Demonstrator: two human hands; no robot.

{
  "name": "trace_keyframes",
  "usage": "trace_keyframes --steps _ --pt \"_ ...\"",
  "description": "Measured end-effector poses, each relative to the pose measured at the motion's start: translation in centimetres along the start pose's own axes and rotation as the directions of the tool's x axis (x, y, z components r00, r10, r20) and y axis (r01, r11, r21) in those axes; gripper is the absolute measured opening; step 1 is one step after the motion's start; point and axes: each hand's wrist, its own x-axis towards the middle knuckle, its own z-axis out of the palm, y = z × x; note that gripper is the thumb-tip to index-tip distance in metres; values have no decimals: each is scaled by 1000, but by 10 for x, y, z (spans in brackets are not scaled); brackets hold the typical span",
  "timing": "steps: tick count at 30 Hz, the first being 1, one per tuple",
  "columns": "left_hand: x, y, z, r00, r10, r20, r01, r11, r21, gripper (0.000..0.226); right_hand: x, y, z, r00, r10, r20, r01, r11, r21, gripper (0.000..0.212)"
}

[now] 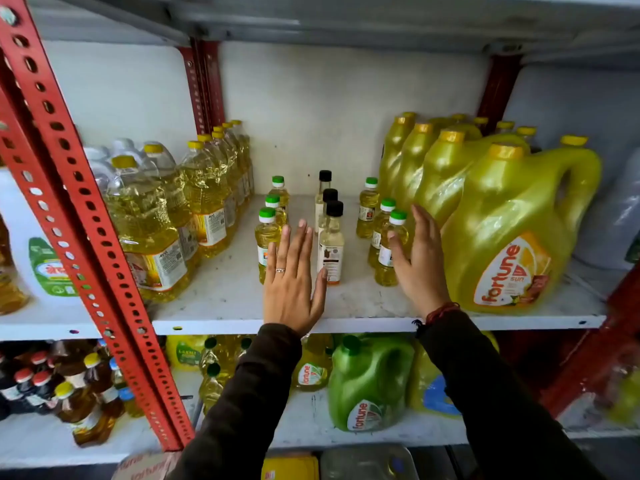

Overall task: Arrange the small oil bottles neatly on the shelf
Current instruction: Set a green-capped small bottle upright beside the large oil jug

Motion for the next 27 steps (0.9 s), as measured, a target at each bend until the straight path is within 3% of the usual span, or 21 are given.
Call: trace_keyframes --steps 6,15,22,27 --pt "-19 -14 26 984 -74 162 58 993 99 71 29 8 -2 974 203 105 -212 973 87 57" --pt "-27 -20 35 989 -54 137 30 986 167 71 58 18 -8 920 243 308 -320 919 231 48" --pt "-26 -20 35 986 -77 149 51 984 170 72 62 20 -9 923 285 257 -346 908 235 35" --pt "-26 -18 34 984 -78 160 51 984 171 72 63 20 -3 930 321 181 -350 923 162 48"
